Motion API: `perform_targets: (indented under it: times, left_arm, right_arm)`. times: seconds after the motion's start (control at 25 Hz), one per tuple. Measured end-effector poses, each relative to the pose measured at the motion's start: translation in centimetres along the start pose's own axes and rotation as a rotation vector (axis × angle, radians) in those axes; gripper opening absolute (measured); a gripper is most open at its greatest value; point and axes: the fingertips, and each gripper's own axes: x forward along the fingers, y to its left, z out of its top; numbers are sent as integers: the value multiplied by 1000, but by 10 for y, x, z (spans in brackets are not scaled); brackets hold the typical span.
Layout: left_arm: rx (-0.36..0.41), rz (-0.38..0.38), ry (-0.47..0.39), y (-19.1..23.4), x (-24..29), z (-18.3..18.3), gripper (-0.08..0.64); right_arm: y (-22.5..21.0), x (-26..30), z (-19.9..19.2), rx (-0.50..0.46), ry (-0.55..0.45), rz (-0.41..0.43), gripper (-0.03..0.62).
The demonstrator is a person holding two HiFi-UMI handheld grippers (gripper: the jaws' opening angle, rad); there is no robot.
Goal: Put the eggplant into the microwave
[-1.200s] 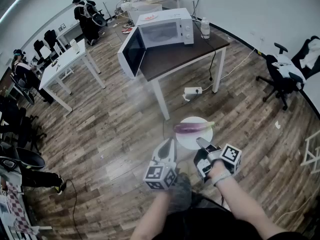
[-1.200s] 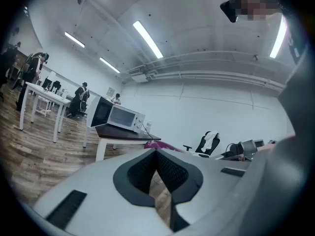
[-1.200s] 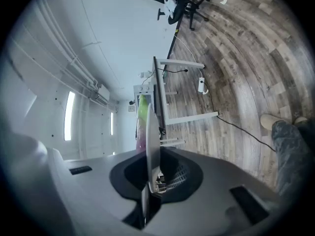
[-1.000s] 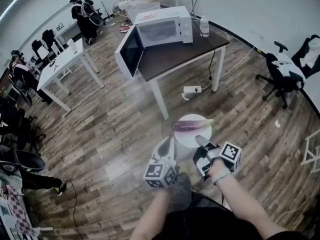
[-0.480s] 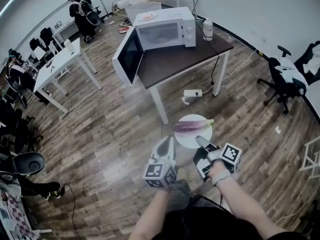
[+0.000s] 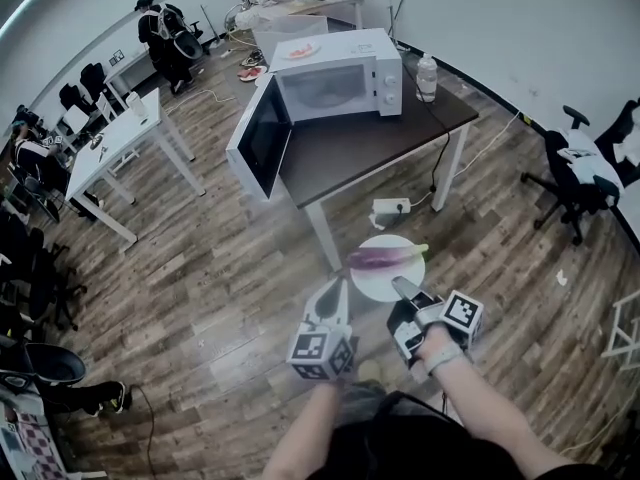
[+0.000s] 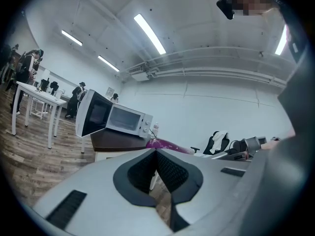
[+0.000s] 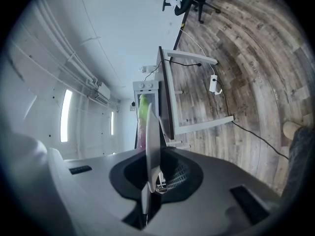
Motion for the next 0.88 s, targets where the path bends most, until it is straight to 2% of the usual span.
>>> perform_targets:
  times: [0.32, 0.88]
  left_arm:
    - [0, -13, 6, 30, 42, 9, 0]
    - [3, -25, 21, 52, 82, 12, 0]
  right_arm:
    - [10, 50, 18, 1, -3, 15, 26]
    - [17, 95, 39, 14, 2, 8, 26]
